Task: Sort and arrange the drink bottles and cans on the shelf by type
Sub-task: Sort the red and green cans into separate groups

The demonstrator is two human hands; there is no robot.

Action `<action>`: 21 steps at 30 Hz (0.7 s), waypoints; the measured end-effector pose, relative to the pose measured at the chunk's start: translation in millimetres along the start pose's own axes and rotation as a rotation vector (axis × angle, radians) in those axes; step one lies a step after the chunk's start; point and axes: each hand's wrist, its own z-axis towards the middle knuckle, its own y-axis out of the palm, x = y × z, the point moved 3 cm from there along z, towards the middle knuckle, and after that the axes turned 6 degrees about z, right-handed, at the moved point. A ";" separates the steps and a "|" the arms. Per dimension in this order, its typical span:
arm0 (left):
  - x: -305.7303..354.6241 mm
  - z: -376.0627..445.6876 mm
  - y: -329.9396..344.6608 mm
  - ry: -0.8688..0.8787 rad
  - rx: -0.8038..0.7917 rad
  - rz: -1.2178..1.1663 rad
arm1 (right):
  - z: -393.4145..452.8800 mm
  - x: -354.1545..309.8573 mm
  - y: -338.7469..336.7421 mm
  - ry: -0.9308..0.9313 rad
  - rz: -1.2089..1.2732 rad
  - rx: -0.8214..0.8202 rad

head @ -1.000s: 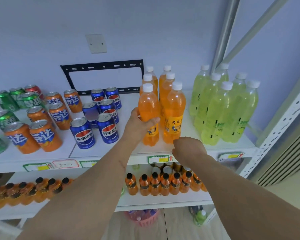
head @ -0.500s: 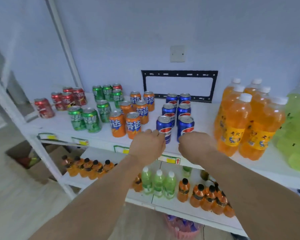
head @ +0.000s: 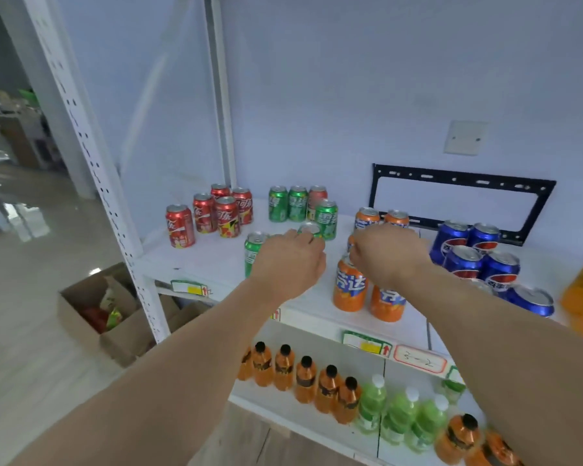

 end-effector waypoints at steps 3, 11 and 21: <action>-39.9 9.9 22.2 -0.009 0.009 0.016 | 45.4 -9.4 12.4 -0.002 0.002 0.023; -128.1 58.6 112.1 -0.016 -0.108 0.064 | 175.2 -3.4 61.7 0.082 0.071 -0.031; -206.0 120.9 237.0 -0.381 -0.523 -0.356 | 274.2 26.9 127.0 0.429 0.342 -0.225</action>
